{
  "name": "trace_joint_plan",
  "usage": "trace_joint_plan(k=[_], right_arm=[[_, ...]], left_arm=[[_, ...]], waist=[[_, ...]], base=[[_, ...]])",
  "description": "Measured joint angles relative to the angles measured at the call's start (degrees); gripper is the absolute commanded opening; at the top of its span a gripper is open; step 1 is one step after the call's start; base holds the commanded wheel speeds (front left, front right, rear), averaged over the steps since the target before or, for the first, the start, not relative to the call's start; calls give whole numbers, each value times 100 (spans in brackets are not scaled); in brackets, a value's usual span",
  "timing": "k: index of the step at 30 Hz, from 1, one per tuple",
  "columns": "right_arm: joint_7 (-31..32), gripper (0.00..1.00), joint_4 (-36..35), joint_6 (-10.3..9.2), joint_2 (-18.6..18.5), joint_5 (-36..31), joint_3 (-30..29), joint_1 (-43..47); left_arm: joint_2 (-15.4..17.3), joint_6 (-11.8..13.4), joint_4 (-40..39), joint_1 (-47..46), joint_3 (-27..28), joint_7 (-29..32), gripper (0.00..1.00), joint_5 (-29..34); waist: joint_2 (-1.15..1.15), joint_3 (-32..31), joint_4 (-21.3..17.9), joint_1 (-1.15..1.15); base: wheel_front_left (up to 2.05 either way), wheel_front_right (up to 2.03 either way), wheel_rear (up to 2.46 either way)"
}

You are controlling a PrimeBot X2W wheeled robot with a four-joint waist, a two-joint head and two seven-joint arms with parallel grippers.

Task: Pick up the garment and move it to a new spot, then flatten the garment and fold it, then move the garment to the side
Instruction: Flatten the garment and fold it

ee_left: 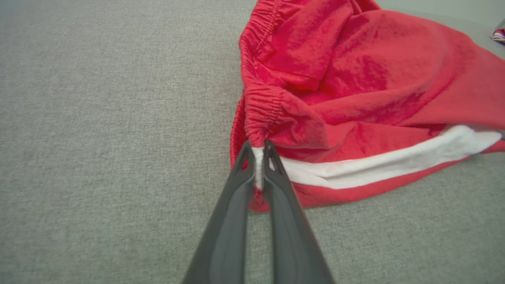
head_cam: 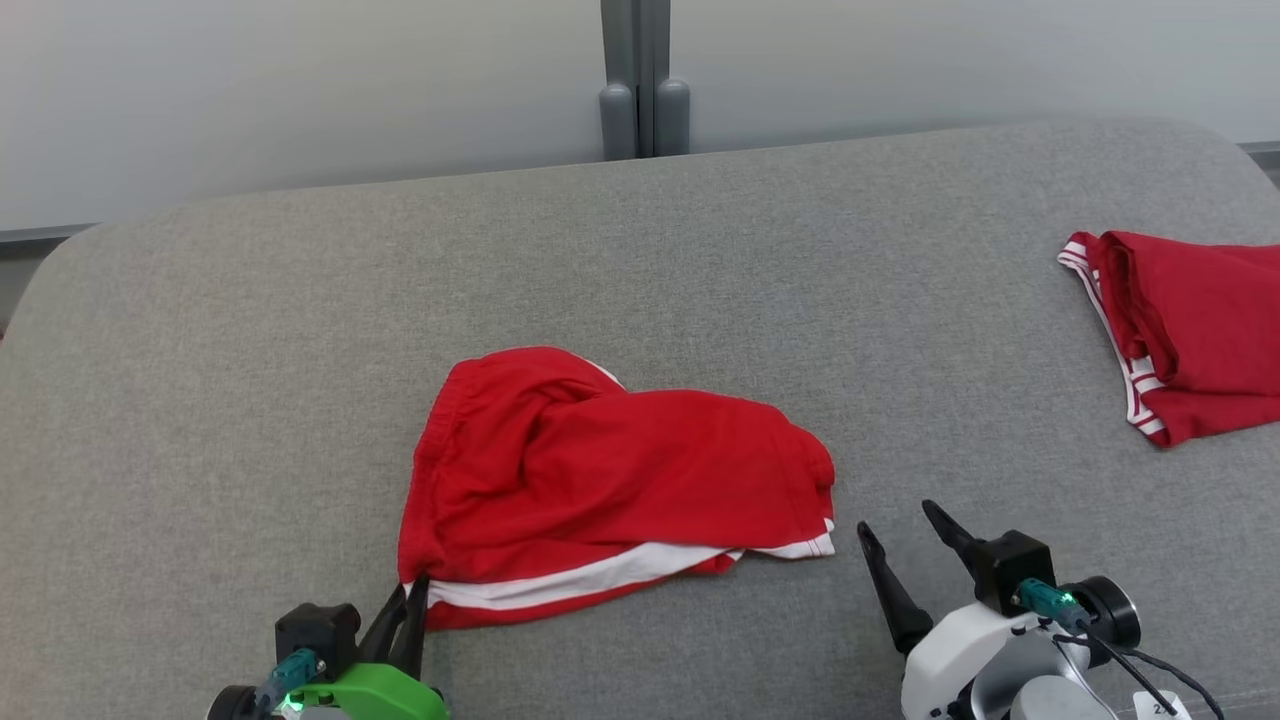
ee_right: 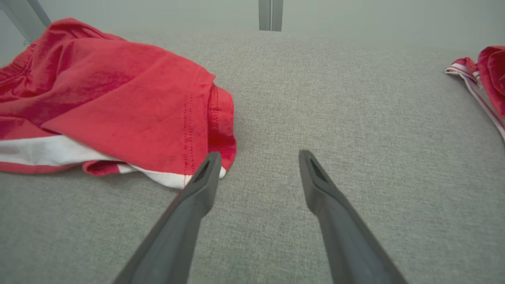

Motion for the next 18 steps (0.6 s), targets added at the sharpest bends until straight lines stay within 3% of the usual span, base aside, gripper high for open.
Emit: trace_joint_plan(k=[8, 18], right_arm=[[-16, 100, 475, 0, -414, -236, 968, -185], [-250, 100, 1226, 0, -401, -183, 1428, -832]], left_arm=[[2, -7, -91, -57, -27, -78, 0, -55], [-13, 35, -227, -86, -124, -112, 0, -74]], waist=[[0, 91, 98, 0], [0, 222, 293, 0]], base=[[0, 0, 0], [0, 0, 0]])
